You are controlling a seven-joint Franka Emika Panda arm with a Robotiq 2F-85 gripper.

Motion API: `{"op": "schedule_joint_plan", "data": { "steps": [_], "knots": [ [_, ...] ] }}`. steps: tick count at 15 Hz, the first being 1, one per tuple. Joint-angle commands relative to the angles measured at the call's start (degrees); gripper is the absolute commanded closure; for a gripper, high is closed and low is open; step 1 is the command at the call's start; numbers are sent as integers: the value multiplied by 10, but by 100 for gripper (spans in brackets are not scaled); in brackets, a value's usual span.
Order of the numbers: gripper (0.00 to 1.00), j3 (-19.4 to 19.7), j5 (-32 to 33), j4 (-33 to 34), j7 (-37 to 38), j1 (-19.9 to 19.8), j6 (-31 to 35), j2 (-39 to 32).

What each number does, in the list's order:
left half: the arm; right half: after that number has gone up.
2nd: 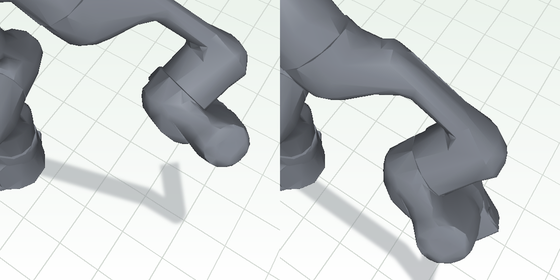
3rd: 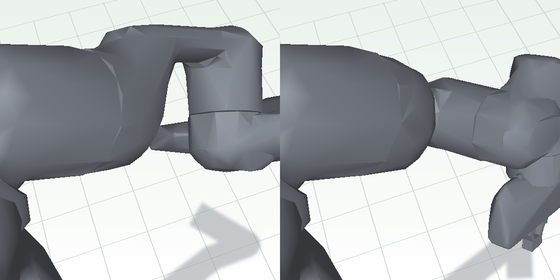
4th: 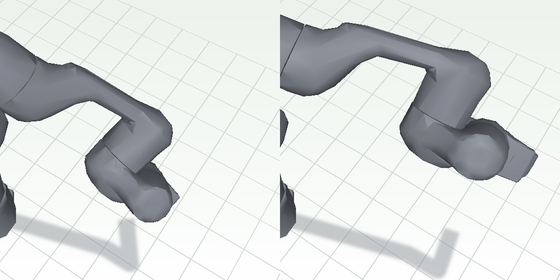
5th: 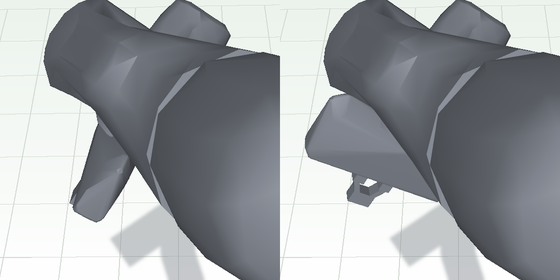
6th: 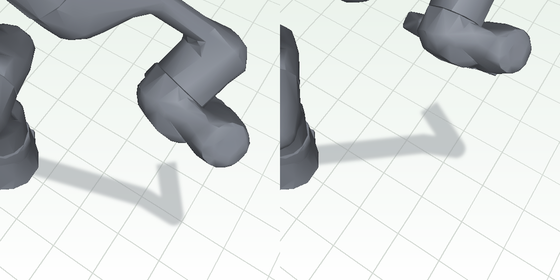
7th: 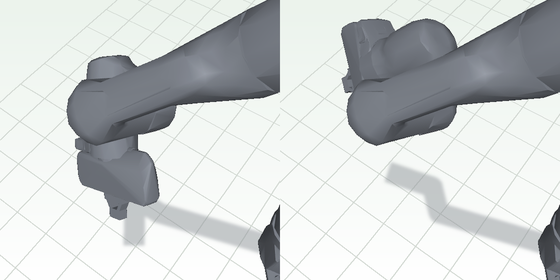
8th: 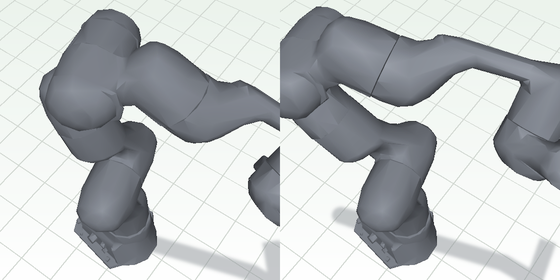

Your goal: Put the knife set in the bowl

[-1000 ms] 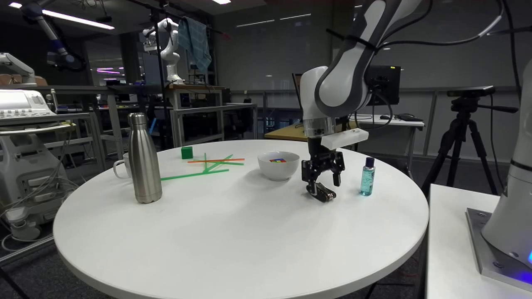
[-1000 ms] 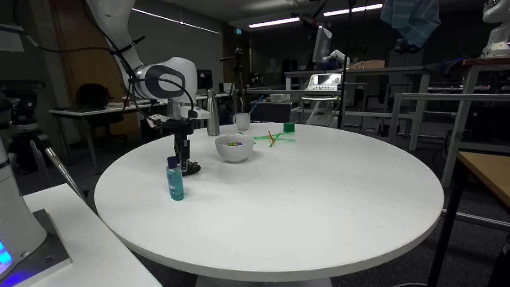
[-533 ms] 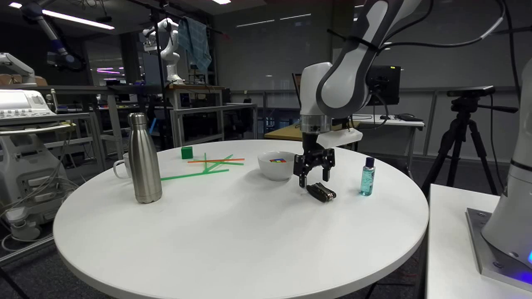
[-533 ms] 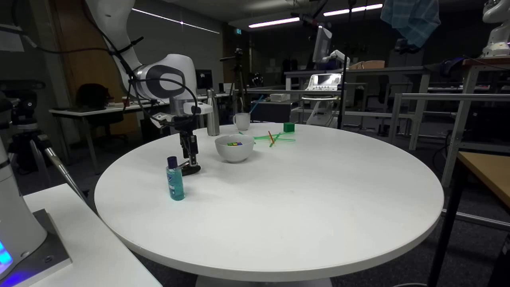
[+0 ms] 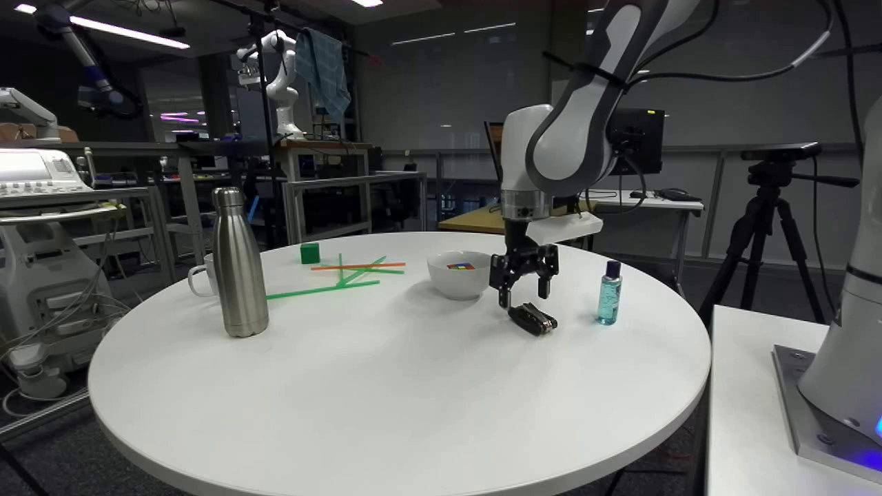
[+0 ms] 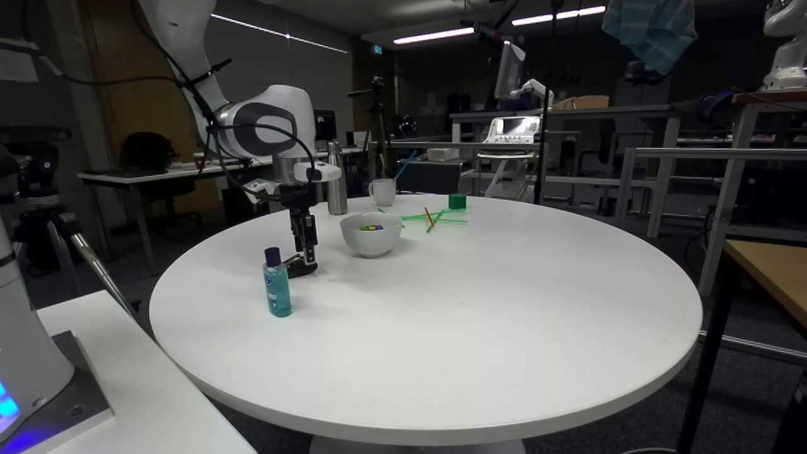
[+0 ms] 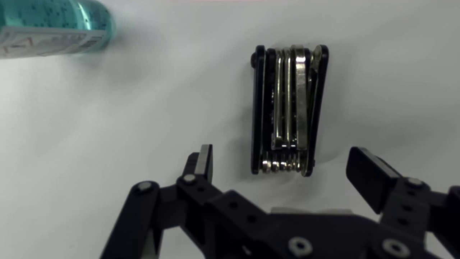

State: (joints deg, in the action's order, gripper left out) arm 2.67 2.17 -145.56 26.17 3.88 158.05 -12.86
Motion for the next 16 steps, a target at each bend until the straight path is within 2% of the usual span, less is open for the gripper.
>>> {"op": "schedule_joint_plan", "data": {
  "steps": [1, 16],
  "knots": [
    [0, 15, 0, 4, 15, 11, 8, -7],
    [0, 8, -27, 13, 7, 11, -4, -32]
  ]
}}
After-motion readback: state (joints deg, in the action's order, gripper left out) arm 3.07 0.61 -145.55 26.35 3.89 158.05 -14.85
